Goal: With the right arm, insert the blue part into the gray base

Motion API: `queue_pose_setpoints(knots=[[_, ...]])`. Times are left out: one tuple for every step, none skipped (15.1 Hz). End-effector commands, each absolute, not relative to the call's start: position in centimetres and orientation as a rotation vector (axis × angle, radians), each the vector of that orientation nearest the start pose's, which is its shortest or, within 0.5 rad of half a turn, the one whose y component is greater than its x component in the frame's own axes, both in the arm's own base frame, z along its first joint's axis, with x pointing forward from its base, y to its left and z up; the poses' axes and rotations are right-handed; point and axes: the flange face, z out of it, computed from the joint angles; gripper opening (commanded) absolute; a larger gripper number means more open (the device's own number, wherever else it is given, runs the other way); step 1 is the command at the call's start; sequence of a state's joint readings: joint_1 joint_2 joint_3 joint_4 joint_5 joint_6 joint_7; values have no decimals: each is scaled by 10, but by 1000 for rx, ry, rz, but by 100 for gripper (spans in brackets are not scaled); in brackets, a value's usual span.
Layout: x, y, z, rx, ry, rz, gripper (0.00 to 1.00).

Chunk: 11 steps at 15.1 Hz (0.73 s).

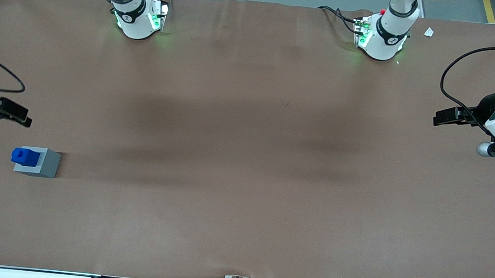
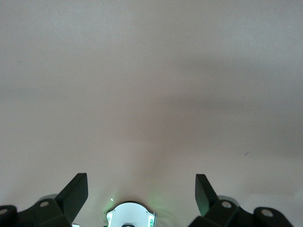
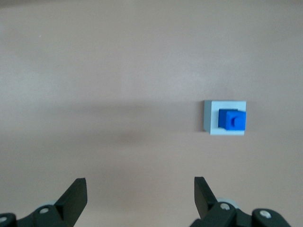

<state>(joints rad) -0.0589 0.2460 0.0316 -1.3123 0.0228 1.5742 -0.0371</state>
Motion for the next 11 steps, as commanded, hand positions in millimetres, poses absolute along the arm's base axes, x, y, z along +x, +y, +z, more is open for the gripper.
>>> queue_pose_setpoints(knots=[[597,-13,616,-3121,29,-27,100],[589,-14,626,-3121,31,-34,100],[581,-13,635,-3122,31,-36,100],[575,-14,643,-3123,28,-41,100],[568,-14,649,-3123,30,-32,100],[564,-14,653,-3125,34,-29,100],[563,-14,655,-3123,34,-29,100],[560,-14,657,-3124,36,-27,100],[555,-14,655,-3123,41,18,100],[550,-13,655,-3124,45,24,100],[547,-14,654,-3124,48,16,100]])
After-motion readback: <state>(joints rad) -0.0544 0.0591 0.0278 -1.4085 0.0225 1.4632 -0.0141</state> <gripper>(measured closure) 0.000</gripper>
